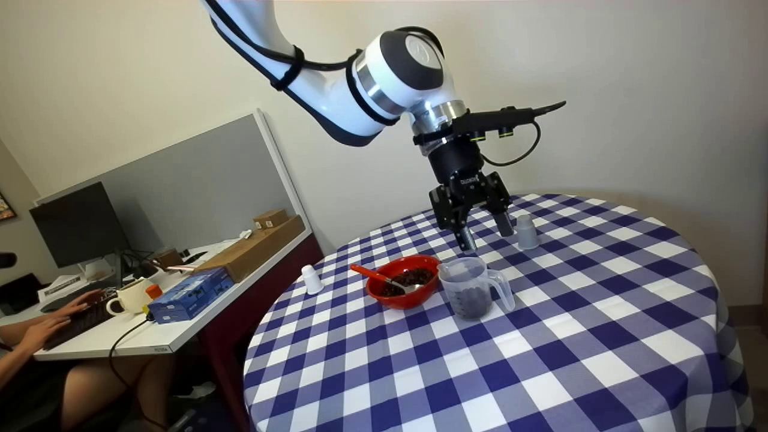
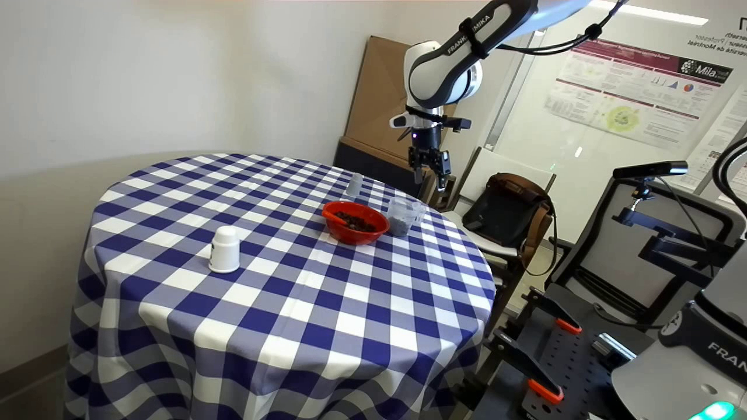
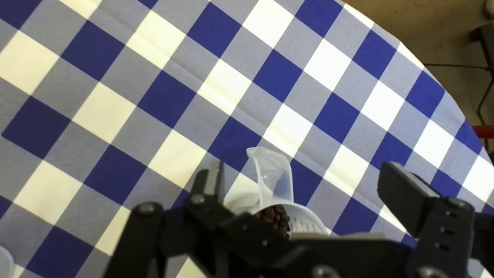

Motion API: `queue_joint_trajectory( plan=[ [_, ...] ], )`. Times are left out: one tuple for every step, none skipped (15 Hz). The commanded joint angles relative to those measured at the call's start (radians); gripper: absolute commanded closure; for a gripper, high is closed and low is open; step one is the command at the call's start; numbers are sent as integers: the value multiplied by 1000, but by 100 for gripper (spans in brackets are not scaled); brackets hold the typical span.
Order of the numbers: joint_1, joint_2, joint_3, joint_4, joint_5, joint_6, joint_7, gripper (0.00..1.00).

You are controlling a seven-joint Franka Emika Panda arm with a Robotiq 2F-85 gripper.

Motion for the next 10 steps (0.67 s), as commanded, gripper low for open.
queue_joint_trajectory(
  plan=[
    [-20,52,8,41,-14,17,-23,0],
    [-21,61,9,43,-17,20,-24,0],
    [-21,71,9,46,-20,21,-23,0],
    [-21,80,9,48,-23,24,-23,0],
    [-20,88,10,50,-27,28,-24,0],
    [-19,97,9,53,-31,32,-23,0],
    [-17,104,9,55,-36,37,-22,0],
    [-16,111,9,58,-42,44,-21,0],
    [-14,118,9,62,-46,47,-20,0],
    [-13,124,8,64,-52,52,-20,0]
  ],
)
